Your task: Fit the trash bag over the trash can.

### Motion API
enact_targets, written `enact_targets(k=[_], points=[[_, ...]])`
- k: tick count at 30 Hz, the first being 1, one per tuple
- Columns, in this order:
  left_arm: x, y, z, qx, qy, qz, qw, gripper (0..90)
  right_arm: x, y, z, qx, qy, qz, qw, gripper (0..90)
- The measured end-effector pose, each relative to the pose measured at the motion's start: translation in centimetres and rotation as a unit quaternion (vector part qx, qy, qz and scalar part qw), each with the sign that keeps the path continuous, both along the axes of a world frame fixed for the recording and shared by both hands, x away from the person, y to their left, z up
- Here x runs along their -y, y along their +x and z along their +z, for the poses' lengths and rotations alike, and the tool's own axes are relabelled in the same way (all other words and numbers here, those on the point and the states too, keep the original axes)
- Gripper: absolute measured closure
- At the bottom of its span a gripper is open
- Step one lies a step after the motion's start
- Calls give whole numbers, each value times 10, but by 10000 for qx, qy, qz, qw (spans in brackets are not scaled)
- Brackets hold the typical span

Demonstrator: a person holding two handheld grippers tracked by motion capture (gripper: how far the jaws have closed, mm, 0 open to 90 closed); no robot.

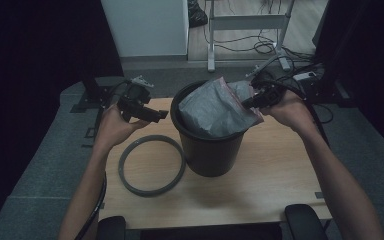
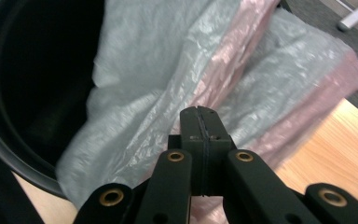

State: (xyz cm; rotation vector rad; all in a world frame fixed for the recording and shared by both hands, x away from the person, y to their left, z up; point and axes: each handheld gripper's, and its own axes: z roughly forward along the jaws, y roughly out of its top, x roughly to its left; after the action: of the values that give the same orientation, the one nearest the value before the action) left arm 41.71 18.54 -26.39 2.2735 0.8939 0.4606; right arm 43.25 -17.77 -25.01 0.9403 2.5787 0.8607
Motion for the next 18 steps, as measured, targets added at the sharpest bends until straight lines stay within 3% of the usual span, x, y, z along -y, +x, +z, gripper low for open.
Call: enact_targets(k=[9,13,14,18], points=[[20,0,10,21,-93,-229,9997,202,-32,2,2,75,262,390,9989,890],[30,0,10,30,-54,-332,9994,202,-47,1,3,93,186,553,9983,888],[32,0,10,28,-43,-347,9994,202,-48,0,4,125,142,556,9983,871],[34,-1,9,37,-14,-359,9993,201,-42,-3,9,323,-48,352,9988,665]])
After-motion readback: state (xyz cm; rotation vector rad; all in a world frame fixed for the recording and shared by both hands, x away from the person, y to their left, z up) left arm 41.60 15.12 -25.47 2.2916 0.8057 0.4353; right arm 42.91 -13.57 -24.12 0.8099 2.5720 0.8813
